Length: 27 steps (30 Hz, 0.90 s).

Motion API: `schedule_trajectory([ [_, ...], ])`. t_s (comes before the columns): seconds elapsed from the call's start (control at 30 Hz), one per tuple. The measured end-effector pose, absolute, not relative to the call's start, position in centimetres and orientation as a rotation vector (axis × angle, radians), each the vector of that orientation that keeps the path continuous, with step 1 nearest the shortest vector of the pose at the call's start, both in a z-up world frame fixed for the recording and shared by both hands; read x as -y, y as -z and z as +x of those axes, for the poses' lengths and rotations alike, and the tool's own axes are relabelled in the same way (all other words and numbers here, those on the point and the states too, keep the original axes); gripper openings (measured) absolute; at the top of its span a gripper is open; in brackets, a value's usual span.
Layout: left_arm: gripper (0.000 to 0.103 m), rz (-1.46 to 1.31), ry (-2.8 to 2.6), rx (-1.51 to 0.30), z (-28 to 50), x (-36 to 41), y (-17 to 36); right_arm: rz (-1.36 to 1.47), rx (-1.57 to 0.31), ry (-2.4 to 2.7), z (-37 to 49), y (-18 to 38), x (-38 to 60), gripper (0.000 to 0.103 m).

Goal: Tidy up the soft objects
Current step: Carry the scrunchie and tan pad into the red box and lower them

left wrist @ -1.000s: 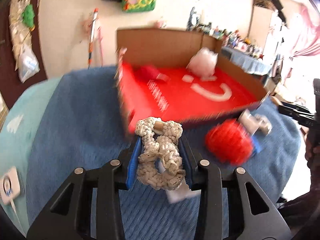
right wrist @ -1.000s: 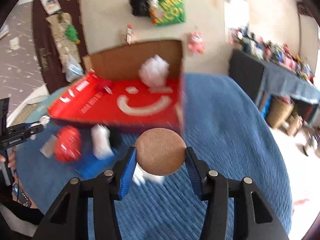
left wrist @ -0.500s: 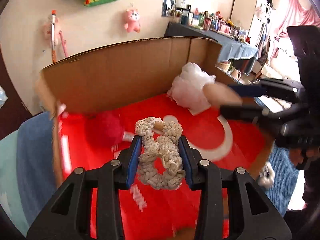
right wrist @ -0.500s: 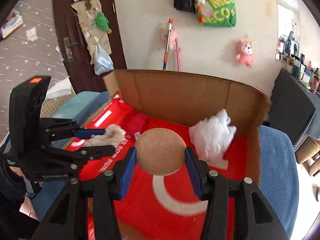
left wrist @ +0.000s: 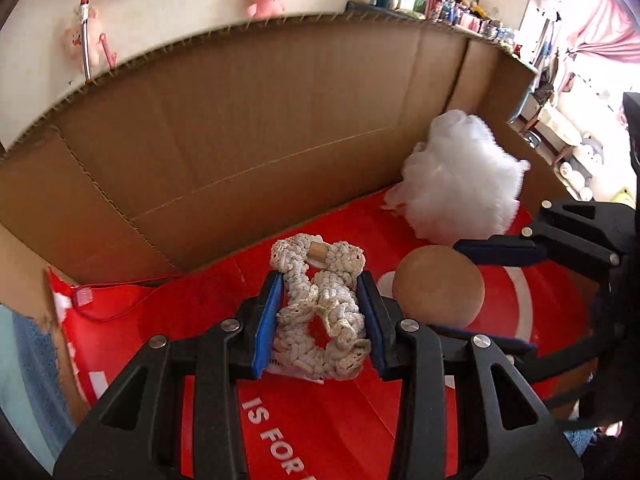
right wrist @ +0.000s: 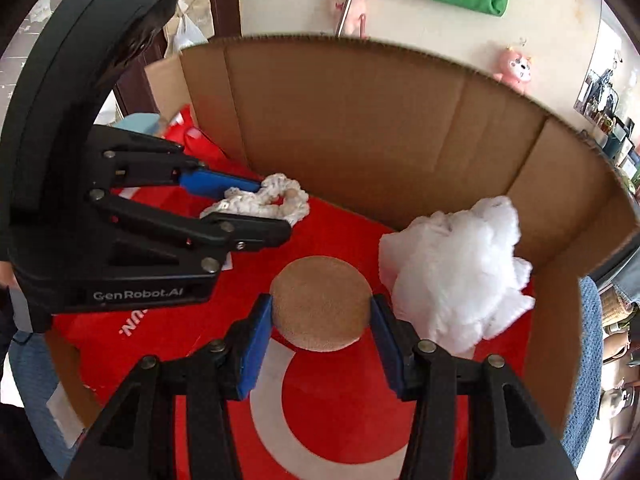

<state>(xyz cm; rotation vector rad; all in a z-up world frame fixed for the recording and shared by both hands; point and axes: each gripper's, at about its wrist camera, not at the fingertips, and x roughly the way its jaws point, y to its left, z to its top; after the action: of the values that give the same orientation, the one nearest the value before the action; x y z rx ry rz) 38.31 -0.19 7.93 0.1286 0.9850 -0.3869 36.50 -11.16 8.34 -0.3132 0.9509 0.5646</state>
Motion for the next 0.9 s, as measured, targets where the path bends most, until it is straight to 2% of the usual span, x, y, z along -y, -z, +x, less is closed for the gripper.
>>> schedule_trajectory([
  [0.5, 0.036, 0.122, 0.373, -1.037, 39.5, 0.7, -6.2, -0.369, -0.994, -0.543, 38.6, -6.2, 8.7, 0.052],
  [0.9, 0.037, 0.122, 0.362, -1.044, 39.6, 1.1, -5.7, -0.374, -0.996, -0.538, 37.1, -6.0, 8.5, 0.053],
])
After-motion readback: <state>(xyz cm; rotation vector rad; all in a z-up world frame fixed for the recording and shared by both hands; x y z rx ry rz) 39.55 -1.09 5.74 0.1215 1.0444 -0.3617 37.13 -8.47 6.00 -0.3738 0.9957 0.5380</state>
